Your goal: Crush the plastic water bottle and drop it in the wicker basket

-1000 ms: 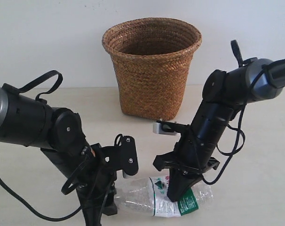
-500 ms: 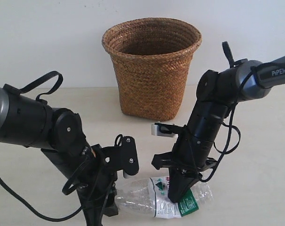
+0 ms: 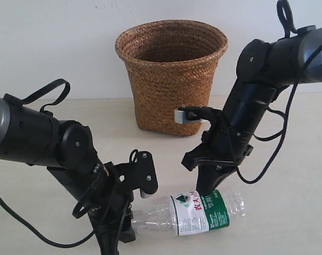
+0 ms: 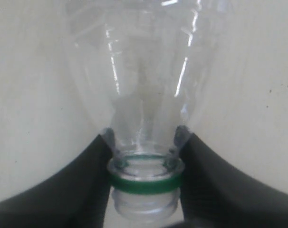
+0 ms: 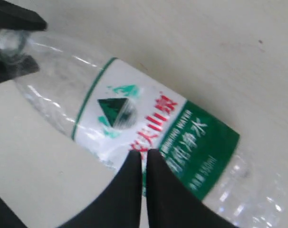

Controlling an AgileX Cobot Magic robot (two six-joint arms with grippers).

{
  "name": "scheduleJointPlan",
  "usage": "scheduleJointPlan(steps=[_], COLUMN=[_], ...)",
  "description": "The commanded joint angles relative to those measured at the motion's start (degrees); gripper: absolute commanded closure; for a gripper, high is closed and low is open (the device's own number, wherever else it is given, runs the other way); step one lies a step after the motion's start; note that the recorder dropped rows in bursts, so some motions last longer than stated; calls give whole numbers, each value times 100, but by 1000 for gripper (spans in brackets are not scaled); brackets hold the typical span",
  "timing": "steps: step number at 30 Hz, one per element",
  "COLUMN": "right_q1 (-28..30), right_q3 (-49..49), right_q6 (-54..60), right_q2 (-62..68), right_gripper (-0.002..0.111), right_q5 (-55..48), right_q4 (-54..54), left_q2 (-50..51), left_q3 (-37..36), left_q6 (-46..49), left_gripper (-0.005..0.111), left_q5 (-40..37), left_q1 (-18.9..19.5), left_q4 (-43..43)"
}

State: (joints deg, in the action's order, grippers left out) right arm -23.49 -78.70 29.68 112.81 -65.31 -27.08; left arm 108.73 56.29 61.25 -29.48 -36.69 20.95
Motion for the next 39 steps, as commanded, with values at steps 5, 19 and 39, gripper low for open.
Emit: scheduleJointPlan(steps=[5,19,39], right_q1=[-180,-225,-162], right_q3=[142,142,-997], right_q6=[585,190,-517], right_q2=[262,1607,2349], right_gripper=[108,108,108], right_q5=[320,726,-401], right_q4=[-984,-758,355], left_q2=[-2,-2,-2], left_q3=[0,0,0], left_q6=[-16,-60,-60], left_gripper=[103,103,103], left_q5=[-57,-10,57], left_q1=[6,6,6], left_q4=[-34,157,344])
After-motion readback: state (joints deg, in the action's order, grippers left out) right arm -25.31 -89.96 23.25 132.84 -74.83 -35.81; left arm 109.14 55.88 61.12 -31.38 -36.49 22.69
